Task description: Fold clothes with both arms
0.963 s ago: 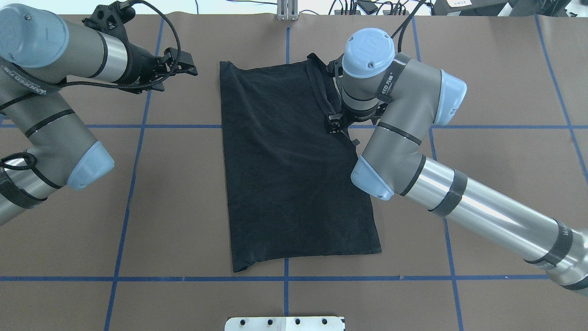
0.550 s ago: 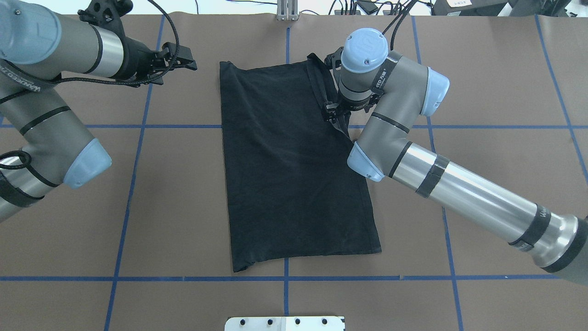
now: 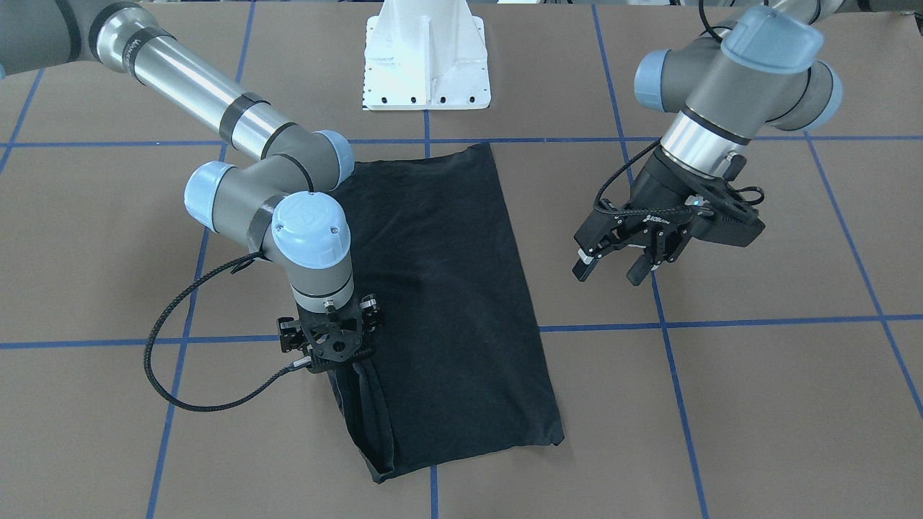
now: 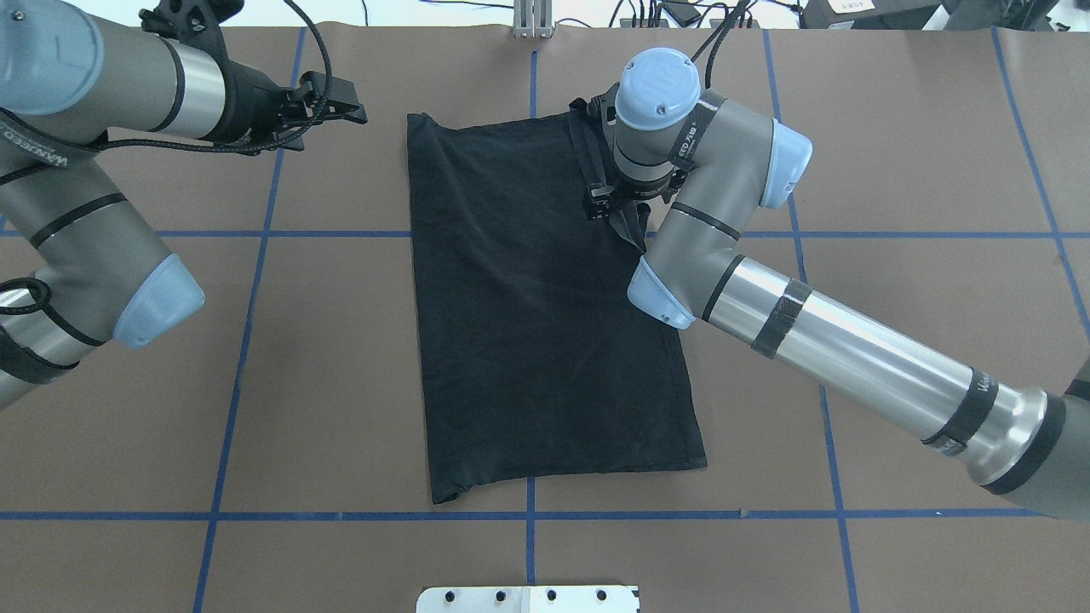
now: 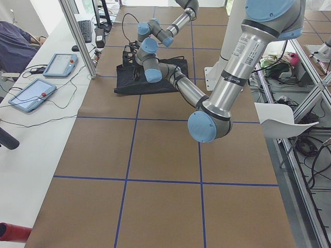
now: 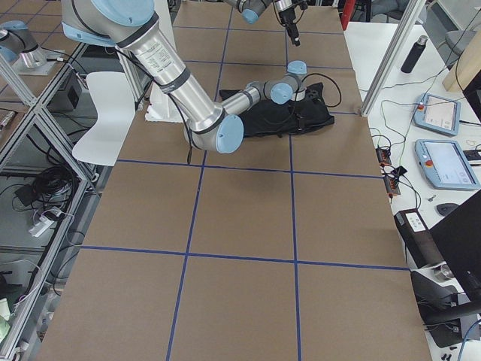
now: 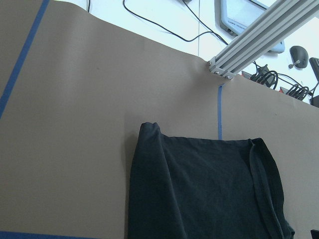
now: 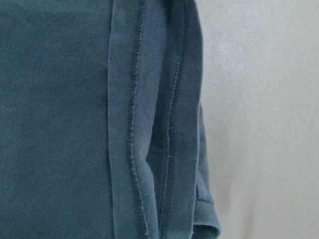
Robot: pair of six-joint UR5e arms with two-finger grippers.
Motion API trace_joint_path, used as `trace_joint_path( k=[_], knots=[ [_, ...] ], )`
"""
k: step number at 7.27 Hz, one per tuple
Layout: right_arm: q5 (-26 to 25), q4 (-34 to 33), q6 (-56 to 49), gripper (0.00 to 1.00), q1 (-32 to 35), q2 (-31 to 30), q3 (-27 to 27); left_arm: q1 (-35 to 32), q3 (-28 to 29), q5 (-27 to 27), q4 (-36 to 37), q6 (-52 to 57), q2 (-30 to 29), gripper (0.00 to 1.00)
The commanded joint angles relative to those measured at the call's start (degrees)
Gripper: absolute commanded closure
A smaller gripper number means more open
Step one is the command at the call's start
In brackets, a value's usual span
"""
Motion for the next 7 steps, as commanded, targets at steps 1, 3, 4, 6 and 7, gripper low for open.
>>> trace_joint_path(
  k=[1, 3, 4, 6, 7],
  knots=[
    [0.07, 0.02, -0.09, 0.0, -0.64, 0.21, -1.4, -0.02, -0.05, -0.04, 0.13, 0.02, -0.42, 0.0],
    [0.07, 0.02, -0.18, 0.0, -1.52, 0.38, -1.4, -0.02, 0.04, -0.3, 0.22, 0.02, -0.42, 0.0],
    [0.07, 0.02, -0.27, 0.0, -1.7, 0.3, -1.4, -0.02, -0.05, -0.39, 0.22, 0.02, -0.42, 0.0],
    [-0.01, 0.02, -2.71, 0.0, -0.65, 0.12, -1.4, -0.02, -0.05, -0.39, 0.22, -0.07, -0.51, 0.0],
    [0.68, -0.07, -3.95, 0.0, 1.01, -0.14, -1.49, -0.02, -0.05, -0.48, 0.22, -0.16, -0.42, 0.0]
  ],
)
